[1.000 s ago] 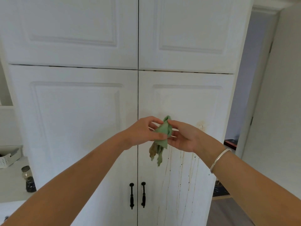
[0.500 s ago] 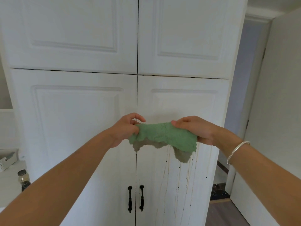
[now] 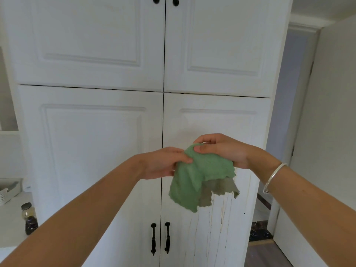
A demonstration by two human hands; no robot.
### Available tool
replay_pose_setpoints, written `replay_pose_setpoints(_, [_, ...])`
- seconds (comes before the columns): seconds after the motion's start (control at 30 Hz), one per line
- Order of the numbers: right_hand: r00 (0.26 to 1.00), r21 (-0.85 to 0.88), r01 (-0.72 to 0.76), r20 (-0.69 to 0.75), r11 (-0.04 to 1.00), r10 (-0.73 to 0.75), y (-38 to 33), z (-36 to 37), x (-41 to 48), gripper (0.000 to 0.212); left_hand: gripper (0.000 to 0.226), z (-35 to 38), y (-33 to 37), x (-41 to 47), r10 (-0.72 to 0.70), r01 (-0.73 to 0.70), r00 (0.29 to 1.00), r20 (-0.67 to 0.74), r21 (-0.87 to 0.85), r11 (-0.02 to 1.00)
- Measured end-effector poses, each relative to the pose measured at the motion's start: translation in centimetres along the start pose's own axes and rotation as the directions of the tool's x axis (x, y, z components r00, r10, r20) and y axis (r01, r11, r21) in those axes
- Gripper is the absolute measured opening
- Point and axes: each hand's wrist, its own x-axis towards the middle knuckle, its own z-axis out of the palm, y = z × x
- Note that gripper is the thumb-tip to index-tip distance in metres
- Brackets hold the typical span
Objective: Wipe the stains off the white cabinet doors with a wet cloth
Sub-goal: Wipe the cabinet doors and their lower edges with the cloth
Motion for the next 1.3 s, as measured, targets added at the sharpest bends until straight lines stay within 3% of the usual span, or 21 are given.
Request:
replay_pose_setpoints(0.07, [0.991,-0.152,0.008,-0.129,0.988,-0.028,0.3,-0.4,0.2,0.021,0.035,0.6,0.3,0.1,-0.018,0.024,0.999,0.029,-0.202,0.979])
replay_pose_setpoints(0.13, [0.953,-0.309,-0.024,-0.294,0.951,-0.071,1.1,-0.8,0.5,0.030,0.030,1.1,0.5,0.3,-0.014,0.020,1.000,0.021,-0.270,0.963])
replay_pose_setpoints(0.23, [0.880,-0.294,-0.120,-0.474,0.948,-0.036,2.1,-0.8,0.5,0.030,0.021,1.4,0.8,0.5,-0.005,-0.017,0.997,-0.071,-0.300,0.954])
replay_pose_setpoints(0.33, [0.882,-0.138,-0.344,-0.387,0.929,0.269,2.5,-0.2,-0.5,0.043,0.027,1.0,0.8,0.9,-0.008,-0.049,0.988,-0.155,-0.358,0.933])
replay_pose_setpoints(0.4, [0.886,-0.036,-0.400,-0.272,0.916,0.377,2.9,0.2,-1.3,0.048,0.028,0.8,0.7,1.1,-0.023,-0.059,0.979,-0.204,-0.387,0.920])
replay_pose_setpoints(0.5, [0.935,0.124,-0.241,-0.235,0.963,0.265,3.8,0.5,-1.2,0.053,0.029,0.8,0.5,1.1,-0.023,-0.077,0.971,-0.239,-0.405,0.911])
replay_pose_setpoints(0.53, [0.947,0.088,-0.176,-0.256,0.980,0.193,4.1,0.6,-1.0,0.053,0.030,0.8,0.5,1.1,-0.018,-0.082,0.971,-0.238,-0.403,0.911])
replay_pose_setpoints(0.63, [0.928,-0.261,-0.036,-0.366,0.965,-0.065,4.8,0.9,-0.1,0.058,0.036,0.8,0.5,1.0,-0.006,-0.073,0.977,-0.213,-0.360,0.930])
replay_pose_setpoints(0.7, [0.920,-0.355,0.073,-0.336,0.932,-0.200,4.2,1.3,-0.1,0.064,0.034,0.8,0.5,0.9,0.006,-0.066,0.983,-0.181,-0.329,0.942])
replay_pose_setpoints(0.83, [0.950,-0.382,0.211,-0.138,0.900,-0.281,3.6,1.6,0.2,0.040,0.028,0.7,0.4,1.1,0.022,-0.092,0.966,-0.258,-0.263,0.960])
replay_pose_setpoints(0.97, [0.962,-0.444,0.143,-0.146,0.885,-0.229,4.1,1.5,0.3,0.022,0.034,0.4,0.0,1.4,0.042,-0.026,0.872,-0.487,0.040,0.999])
replay_pose_setpoints(1.03, [0.974,-0.380,0.067,-0.178,0.923,-0.143,4.1,1.3,0.2,0.020,0.044,0.1,-0.4,1.5,0.075,0.014,0.836,-0.543,0.158,0.987])
replay_pose_setpoints(1.1, [0.988,-0.249,0.004,-0.150,0.969,-0.043,4.0,1.2,-0.2,0.031,0.049,-0.1,-0.8,1.7,0.113,-0.010,0.843,-0.526,0.194,0.981])
replay_pose_setpoints(1.17, [0.999,0.034,-0.044,-0.021,0.998,0.045,4.3,1.1,-0.5,0.042,0.038,0.5,-0.8,1.7,0.141,-0.068,0.889,-0.435,0.179,0.982])
replay_pose_setpoints(1.23, [0.994,0.356,-0.092,0.090,0.930,0.064,4.5,1.1,-1.0,0.041,0.028,1.2,-0.7,2.1,0.150,-0.111,0.922,-0.356,0.128,0.986])
replay_pose_setpoints(1.3, [0.990,0.506,-0.113,0.128,0.855,0.055,4.8,1.4,-1.0,0.037,0.034,1.6,-0.5,2.8,0.160,-0.098,0.911,-0.379,0.178,0.979])
